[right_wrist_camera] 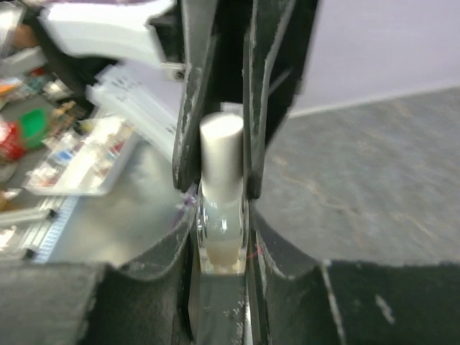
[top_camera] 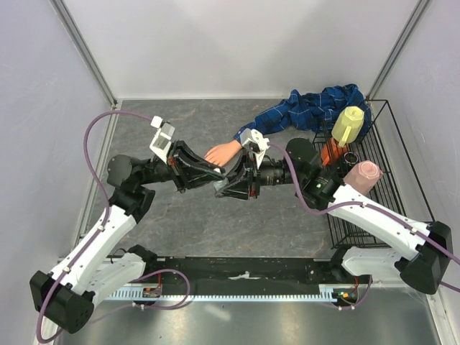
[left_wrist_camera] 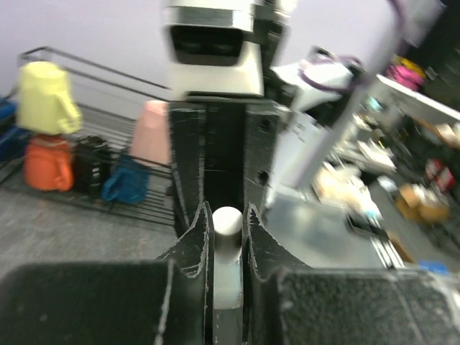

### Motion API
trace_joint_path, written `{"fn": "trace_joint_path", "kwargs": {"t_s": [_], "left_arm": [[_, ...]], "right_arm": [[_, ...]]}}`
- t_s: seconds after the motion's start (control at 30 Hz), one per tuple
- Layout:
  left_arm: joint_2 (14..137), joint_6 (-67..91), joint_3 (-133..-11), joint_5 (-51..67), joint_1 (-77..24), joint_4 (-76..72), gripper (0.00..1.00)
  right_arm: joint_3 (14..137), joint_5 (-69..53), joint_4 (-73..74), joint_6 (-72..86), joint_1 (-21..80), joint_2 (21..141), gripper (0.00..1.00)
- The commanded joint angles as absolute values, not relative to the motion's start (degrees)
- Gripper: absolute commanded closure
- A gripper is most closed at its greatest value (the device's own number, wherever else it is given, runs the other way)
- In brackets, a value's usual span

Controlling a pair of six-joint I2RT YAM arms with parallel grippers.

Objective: Paint the nails

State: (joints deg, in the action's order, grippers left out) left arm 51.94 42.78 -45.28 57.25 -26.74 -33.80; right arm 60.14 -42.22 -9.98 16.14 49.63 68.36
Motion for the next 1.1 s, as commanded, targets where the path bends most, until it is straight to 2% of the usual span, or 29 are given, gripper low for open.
{"fn": "trace_joint_path", "kwargs": {"t_s": [0.0,0.2,0.33,0.43,0.47,0.5,0.6,0.67,0.7,0.77,0.8,0.9,1.0,1.07], "left_arm": [[53.62,48.16,-46.31,79.10,-29.18,-38.05,0.98],[50.62,45.62,-45.53,76.73,-35.41,-42.10,0.98],[52.73,47.63,-46.58,76.29,-37.26,-42.89,0.98],[52.56,45.63,-47.72,74.54,-37.18,-38.96,0.96],[52.30,43.27,-49.73,72.36,-37.18,-35.46,0.91],[52.21,37.67,-50.96,70.77,-37.18,-26.02,0.77],[51.86,32.28,-54.57,64.09,-36.92,-16.38,0.54],[51.77,31.47,-56.15,60.40,-36.39,-14.16,0.47],[51.77,30.77,-56.51,59.69,-36.30,-13.45,0.16],[51.68,30.85,-57.65,58.63,-36.30,-13.45,0.04],[51.24,30.76,-57.92,58.28,-36.30,-13.45,0.00],[50.80,26.75,-60.46,55.73,-36.30,-7.93,0.00],[49.66,21.20,-62.23,48.27,-36.30,2.08,0.00],[47.47,20.13,-62.05,39.23,-36.30,6.48,0.00]], "right_arm": [[62.76,-52.89,-36.54,29.32,50.10,66.62,1.00],[61.52,-54.49,-60.15,43.04,50.01,68.46,1.00],[62.32,-55.72,-64.77,48.59,50.01,69.70,1.00],[62.58,-56.69,-62.41,48.34,49.92,69.35,1.00],[62.40,-57.12,-60.92,46.60,50.01,69.17,1.00],[62.40,-56.95,-55.43,44.41,50.10,68.30,1.00],[62.84,-55.37,-41.29,34.13,50.01,65.93,1.00],[63.63,-54.41,-34.31,28.94,50.01,65.13,1.00],[63.72,-52.75,-28.27,24.30,50.01,64.34,1.00],[64.25,-51.33,-23.49,20.32,50.01,63.90,1.00],[64.25,-49.85,-20.07,17.52,50.01,63.64,1.00],[64.51,-45.29,-14.61,13.12,50.01,62.67,1.00],[64.34,-42.02,-11.70,10.99,50.01,61.26,1.00],[64.77,-37.37,-9.33,8.71,50.01,60.56,1.00]]}}
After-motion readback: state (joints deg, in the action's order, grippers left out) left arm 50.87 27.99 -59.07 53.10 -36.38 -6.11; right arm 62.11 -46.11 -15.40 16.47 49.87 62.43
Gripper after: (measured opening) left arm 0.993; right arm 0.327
